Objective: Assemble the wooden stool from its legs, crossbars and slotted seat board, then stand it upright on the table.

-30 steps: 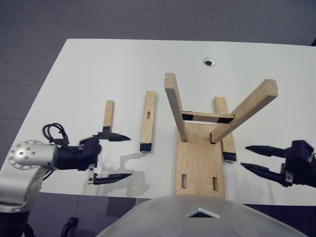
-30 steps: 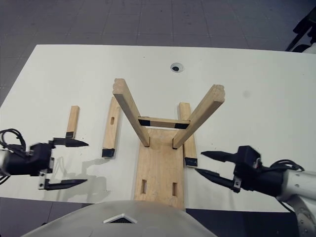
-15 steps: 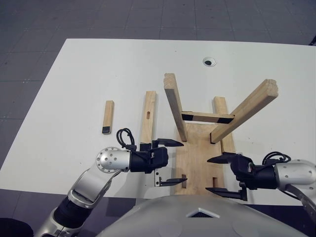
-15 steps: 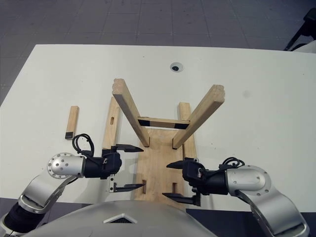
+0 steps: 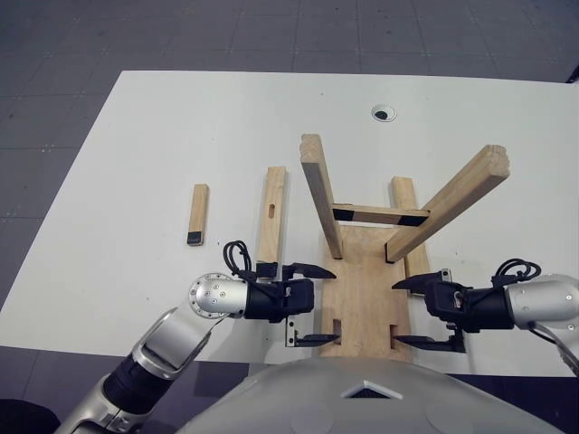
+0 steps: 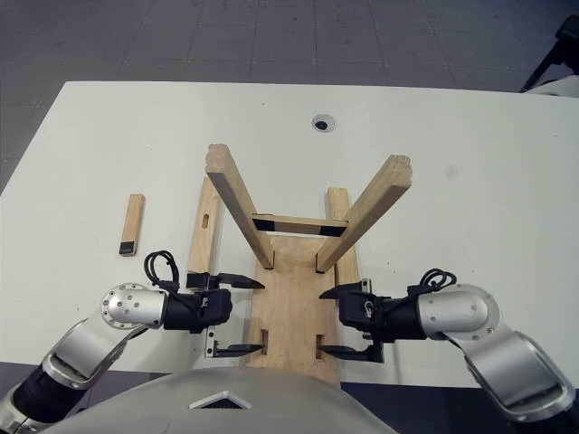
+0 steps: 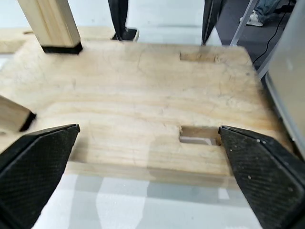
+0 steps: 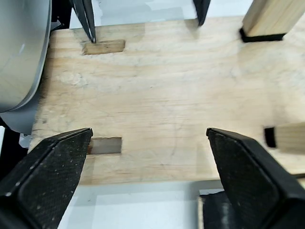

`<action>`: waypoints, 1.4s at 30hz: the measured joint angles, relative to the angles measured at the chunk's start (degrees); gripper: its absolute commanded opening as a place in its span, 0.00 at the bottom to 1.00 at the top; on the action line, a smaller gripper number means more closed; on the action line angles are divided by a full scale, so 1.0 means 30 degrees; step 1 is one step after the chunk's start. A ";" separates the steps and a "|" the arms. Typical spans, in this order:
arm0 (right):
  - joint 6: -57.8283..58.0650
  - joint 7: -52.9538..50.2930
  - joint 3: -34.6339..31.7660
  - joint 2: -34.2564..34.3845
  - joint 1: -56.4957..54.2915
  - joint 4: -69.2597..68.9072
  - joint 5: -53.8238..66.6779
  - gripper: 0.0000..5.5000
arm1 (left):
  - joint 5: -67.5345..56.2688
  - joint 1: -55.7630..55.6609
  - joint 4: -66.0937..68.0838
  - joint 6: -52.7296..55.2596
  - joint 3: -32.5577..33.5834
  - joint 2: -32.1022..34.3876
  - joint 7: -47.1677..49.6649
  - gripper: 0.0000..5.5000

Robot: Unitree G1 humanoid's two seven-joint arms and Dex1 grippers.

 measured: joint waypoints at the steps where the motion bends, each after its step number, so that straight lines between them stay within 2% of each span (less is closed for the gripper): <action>1: 0.0012 -0.0006 0.0176 -0.0002 -0.0183 -0.0001 -0.0007 0.80 | 0.0318 -0.0228 0.0265 -0.0644 -0.0185 -0.0095 0.0030 1.00; 6: -0.0128 -0.0149 0.1290 -0.0155 -0.0570 0.0194 -0.1308 0.80 | 0.1954 -0.1274 0.1498 -0.3302 -0.1334 -0.0880 0.0879 1.00; 9: -0.1471 -0.0356 0.2348 -0.0243 -0.0727 0.0856 -0.2832 0.80 | 0.2261 -0.1569 0.1765 -0.3628 -0.1536 -0.1163 0.1135 1.00; 16: -0.3605 -0.0371 0.3562 -0.0214 -0.1546 0.1405 -0.3964 0.80 | 0.2261 -0.1560 0.1679 -0.3574 -0.1323 -0.1151 0.1184 1.00; 22: -0.3807 -0.2252 0.4324 0.1459 -0.3052 0.1879 -0.5677 0.80 | 0.2220 -0.2026 0.2586 -0.3838 -0.0413 -0.1145 0.1575 1.00; 25: -0.3753 -0.3872 0.4555 0.2251 -0.3563 0.2345 -0.6702 0.80 | 0.2026 -0.3259 0.4116 -0.4813 -0.0274 -0.1212 0.1578 1.00; 32: -0.3760 -0.4948 0.4842 0.2747 -0.4132 0.2910 -0.6828 0.80 | 0.1626 -0.6933 0.9000 -0.6608 0.0361 -0.1507 0.1773 1.00; 38: -0.3766 -0.5180 0.4864 0.2745 -0.4247 0.2965 -0.7039 0.80 | 0.1150 -0.8278 1.2077 -0.7518 0.0935 -0.2117 0.1787 1.00; 42: -0.3764 -0.5048 0.4694 0.2716 -0.4207 0.2952 -0.7059 0.80 | 0.1085 -0.8618 1.3500 -0.7104 0.2160 -0.1943 0.2130 1.00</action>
